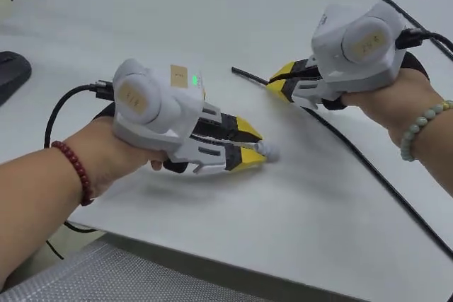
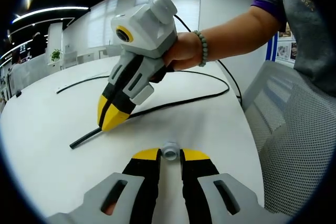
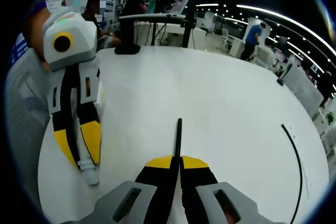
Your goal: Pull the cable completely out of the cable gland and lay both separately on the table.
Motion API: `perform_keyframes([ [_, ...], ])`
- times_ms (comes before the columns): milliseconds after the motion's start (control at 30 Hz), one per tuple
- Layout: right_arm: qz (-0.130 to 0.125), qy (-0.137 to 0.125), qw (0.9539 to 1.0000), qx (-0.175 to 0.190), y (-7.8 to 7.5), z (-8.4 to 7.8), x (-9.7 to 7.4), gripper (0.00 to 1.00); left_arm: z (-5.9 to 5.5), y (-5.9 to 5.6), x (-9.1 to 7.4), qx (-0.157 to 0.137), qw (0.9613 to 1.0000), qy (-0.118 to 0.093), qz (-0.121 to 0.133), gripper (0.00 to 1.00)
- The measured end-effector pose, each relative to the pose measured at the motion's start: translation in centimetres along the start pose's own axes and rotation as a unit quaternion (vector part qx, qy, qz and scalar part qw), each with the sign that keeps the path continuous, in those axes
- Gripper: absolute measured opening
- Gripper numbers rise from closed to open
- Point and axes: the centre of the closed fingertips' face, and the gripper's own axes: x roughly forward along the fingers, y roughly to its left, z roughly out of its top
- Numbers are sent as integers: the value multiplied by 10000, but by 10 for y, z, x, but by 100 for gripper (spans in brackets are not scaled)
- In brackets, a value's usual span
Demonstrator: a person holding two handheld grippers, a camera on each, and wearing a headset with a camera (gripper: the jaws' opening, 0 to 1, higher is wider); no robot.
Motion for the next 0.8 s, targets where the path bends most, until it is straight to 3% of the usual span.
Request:
perform_keyframes([
  [167,18,3,10000,-8,3,-2,1,0,-4,0,1,-37,10000,27,-4,16],
  [400,66,-95,9998,157,2,-4,1,0,-4,3,-1,-250,9996,-95,14,16],
  [467,83,-132,9996,237,2,-4,0,0,-11,3,0,-236,9997,97,46,16],
  [533,112,-154,9994,301,2,-4,0,0,-10,4,0,-285,9996,5,62,16],
  [800,90,-206,9987,459,0,-6,-3,7,-11,9,1,-402,9990,-36,166,17],
])
